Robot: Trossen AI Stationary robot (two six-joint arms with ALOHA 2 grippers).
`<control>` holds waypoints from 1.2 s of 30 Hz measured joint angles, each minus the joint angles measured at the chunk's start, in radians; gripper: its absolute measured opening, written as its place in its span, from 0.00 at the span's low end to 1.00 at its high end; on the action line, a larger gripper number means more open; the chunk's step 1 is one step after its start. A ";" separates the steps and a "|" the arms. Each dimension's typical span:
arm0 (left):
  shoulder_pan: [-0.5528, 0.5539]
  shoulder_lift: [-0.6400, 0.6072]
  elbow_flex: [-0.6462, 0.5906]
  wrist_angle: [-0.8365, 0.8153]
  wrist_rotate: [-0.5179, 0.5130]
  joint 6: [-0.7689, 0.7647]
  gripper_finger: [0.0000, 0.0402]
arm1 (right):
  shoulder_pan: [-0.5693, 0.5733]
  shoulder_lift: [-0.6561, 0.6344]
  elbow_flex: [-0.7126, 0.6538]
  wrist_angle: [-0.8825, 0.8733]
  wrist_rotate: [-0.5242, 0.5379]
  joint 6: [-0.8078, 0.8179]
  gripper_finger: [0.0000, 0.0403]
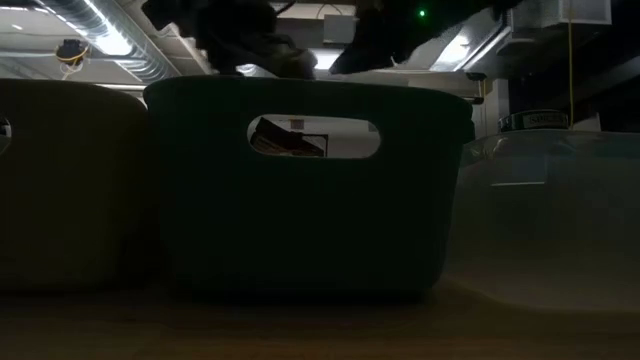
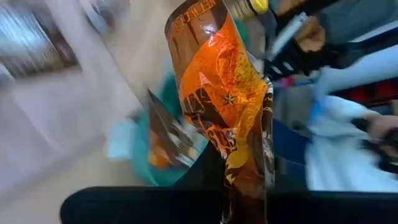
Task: Sort spices by type
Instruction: Put the orange seasoning bag into the green bin
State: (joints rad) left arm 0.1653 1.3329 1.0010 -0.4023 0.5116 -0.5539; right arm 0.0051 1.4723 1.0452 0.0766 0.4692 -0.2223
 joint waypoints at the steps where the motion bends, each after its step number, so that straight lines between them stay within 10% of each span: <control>1: -0.012 0.004 0.000 -0.002 0.021 -0.034 0.00 | 0.000 -0.006 0.011 -0.034 0.000 -0.022 0.59; 21: -0.259 0.166 0.001 0.044 0.141 -0.647 0.01 | -0.099 -0.018 0.050 -0.162 -0.038 -0.074 0.59; 36: -0.262 0.289 0.001 0.054 0.170 -0.733 0.11 | -0.104 -0.018 0.050 -0.239 -0.089 -0.071 0.59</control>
State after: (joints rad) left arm -0.0963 1.6215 1.0019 -0.3484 0.6817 -1.2865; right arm -0.0990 1.4548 1.0950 -0.1624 0.3807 -0.2935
